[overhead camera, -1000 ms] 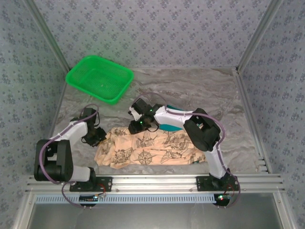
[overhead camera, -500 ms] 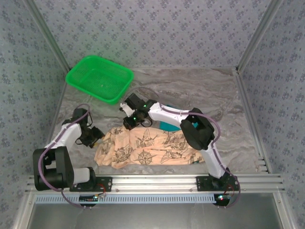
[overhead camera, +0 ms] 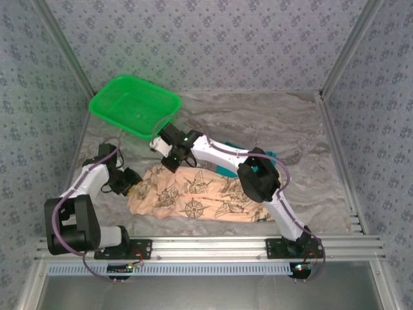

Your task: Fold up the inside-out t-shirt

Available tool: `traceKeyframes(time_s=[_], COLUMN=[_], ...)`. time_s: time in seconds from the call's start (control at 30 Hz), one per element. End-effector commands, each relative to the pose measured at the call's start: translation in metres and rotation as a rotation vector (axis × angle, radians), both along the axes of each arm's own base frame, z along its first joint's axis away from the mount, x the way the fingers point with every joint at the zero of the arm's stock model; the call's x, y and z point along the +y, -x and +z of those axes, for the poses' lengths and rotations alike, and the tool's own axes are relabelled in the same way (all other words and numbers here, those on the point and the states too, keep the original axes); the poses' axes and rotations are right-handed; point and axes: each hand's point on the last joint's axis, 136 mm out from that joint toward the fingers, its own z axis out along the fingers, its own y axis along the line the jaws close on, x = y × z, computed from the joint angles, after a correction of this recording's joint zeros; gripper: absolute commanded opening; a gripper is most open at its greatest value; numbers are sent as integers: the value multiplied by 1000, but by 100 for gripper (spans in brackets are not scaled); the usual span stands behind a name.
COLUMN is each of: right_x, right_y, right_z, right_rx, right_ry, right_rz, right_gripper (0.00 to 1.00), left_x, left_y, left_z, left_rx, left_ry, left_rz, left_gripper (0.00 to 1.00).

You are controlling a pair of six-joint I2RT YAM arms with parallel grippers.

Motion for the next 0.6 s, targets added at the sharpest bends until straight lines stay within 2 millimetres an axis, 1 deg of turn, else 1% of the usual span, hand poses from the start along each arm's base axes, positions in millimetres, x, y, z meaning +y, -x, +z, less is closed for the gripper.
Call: traceKeyframes(time_s=[0.0,0.03,0.07,0.1,0.13,0.23,0.27,0.33,0.4,0.43,0.53,0.57], right_x=[32,38,44,49,54,68,69,67,53,42,-2,-20], right_y=[50,54,57,57,59,68,70,71,61,55,23,12], right_z=[38,44,47,49,46,49,51,55,61,64,68,70], right_rx=[65,111,148,175,220,350,371,387,361,345,259,218], right_ry=[-187,-236,-268,-286,-296,-329,-338,-341,-323,-316,-284,-263], right_rz=[153,130,104,80,70,55,54,49,7,-22,-172,-222], right_gripper=[6,11,22,26,26,29,30,32,34,35,38,39], left_x=[-3,-3,-3,-3,-4,-7,-7,-9,-14,-17,-28,-31], left_y=[-14,-14,-15,-16,-18,-27,-31,-38,-45,-49,-55,-57], left_z=[9,8,6,5,5,11,14,20,27,31,41,46], left_rx=[-46,-35,-24,-17,-16,-34,-42,-61,-80,-94,-105,-113], left_ry=[19,18,20,25,33,62,68,84,110,126,115,96], left_rz=[-35,-35,-33,-30,-27,-20,-15,-16,-31,-49,-121,-144], left_gripper=[41,41,40,39,39,39,39,40,41,42,45,46])
